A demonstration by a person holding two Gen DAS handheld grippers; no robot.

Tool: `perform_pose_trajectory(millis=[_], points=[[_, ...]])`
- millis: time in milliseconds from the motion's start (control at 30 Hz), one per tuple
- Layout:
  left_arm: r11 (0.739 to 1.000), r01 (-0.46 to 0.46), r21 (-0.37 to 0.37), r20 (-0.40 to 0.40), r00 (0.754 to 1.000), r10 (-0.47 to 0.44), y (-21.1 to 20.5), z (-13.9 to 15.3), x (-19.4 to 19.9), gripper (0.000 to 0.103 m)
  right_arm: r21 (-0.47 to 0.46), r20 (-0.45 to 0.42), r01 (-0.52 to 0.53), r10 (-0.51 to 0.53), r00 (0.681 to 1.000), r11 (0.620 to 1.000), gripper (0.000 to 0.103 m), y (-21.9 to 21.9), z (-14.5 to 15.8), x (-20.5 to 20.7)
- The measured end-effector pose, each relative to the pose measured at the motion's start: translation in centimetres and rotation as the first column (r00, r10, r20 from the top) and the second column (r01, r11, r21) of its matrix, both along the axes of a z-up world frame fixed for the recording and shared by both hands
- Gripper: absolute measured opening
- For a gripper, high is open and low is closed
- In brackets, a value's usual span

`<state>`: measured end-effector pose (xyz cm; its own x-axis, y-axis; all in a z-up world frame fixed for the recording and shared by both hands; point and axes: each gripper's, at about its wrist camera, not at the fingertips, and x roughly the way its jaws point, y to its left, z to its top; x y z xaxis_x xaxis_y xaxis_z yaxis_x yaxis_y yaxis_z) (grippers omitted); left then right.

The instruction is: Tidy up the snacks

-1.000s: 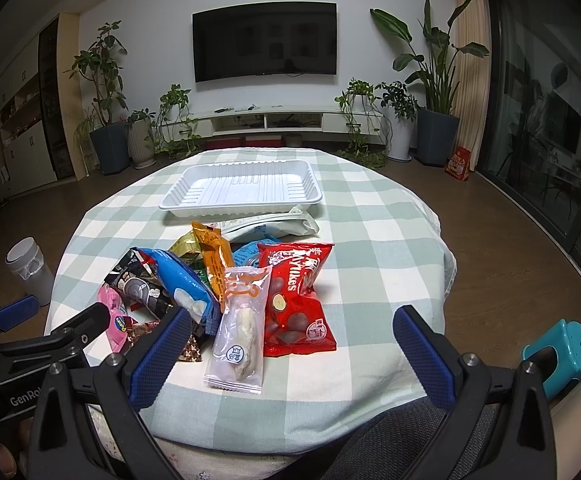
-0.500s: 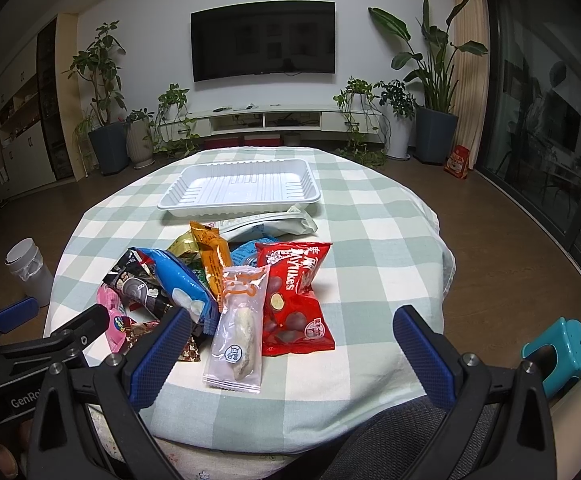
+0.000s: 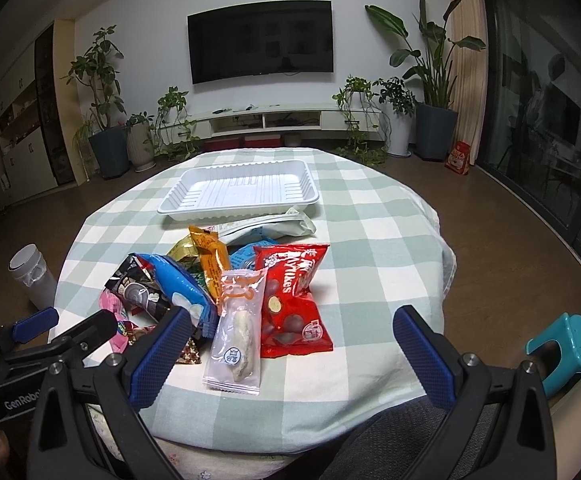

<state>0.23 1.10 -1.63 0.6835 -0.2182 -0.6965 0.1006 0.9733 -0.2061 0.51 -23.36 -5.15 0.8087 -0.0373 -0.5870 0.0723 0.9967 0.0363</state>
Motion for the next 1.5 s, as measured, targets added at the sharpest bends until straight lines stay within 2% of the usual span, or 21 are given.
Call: perform_pose_trajectory(millis=[100,233,367,500,633,900,1000,1167,1333,1433,1500], points=[[0.998,-0.019,0.054,-0.039,0.999,0.021,-0.2,-0.5,0.2,0.102,0.006,-0.006,0.002,-0.002,1.0,1.0,0.103,-0.1,0.0,0.1],[1.0,-0.02,0.023,-0.06,0.998,0.022,0.5,-0.9,0.5,0.102,0.006,0.0,0.005,-0.005,1.0,1.0,0.103,-0.4,0.2,0.0],[0.998,-0.042,0.044,-0.066,0.997,0.045,0.9,-1.0,0.5,0.102,0.009,0.002,0.009,-0.009,1.0,1.0,0.103,-0.6,0.3,0.1],[0.999,-0.025,0.023,-0.052,0.998,0.026,1.0,-1.1,0.1,0.102,0.013,0.004,0.013,-0.013,1.0,1.0,0.103,-1.0,0.5,0.0],[0.999,-0.038,0.029,-0.074,0.996,0.04,1.0,-1.4,0.1,0.102,0.017,0.006,0.024,-0.024,1.0,1.0,0.103,-1.4,0.6,0.1],[0.999,-0.051,0.018,-0.035,0.998,0.051,1.9,-0.4,0.0,0.102,0.025,0.001,0.036,-0.036,0.999,0.999,0.103,-2.0,0.2,0.3],[0.996,-0.075,0.053,-0.03,0.997,0.076,2.0,-0.3,0.2,0.102,0.034,-0.001,0.035,-0.035,0.999,0.999,0.103,-2.5,0.3,0.5],[0.987,-0.11,0.115,-0.029,0.993,0.114,3.2,-0.2,1.0,0.102,0.1,-0.033,0.014,-0.011,0.999,0.995,0.103,-4.1,0.3,1.2],[0.994,-0.108,0.03,-0.139,0.984,0.111,5.8,-1.4,3.0,0.102,0.165,-0.079,0.007,0.006,0.997,0.986,0.103,-6.2,-0.1,2.3],[0.994,-0.109,0.028,-0.192,0.975,0.112,6.6,-2.6,4.2,0.102,0.186,-0.112,-0.005,0.026,0.993,0.982,0.102,-6.6,-0.8,3.2],[0.995,-0.097,0.031,-0.235,0.967,0.102,6.6,-3.6,5.0,0.102,0.194,-0.132,-0.022,0.048,0.99,0.981,0.097,-6.5,-1.3,3.9]])
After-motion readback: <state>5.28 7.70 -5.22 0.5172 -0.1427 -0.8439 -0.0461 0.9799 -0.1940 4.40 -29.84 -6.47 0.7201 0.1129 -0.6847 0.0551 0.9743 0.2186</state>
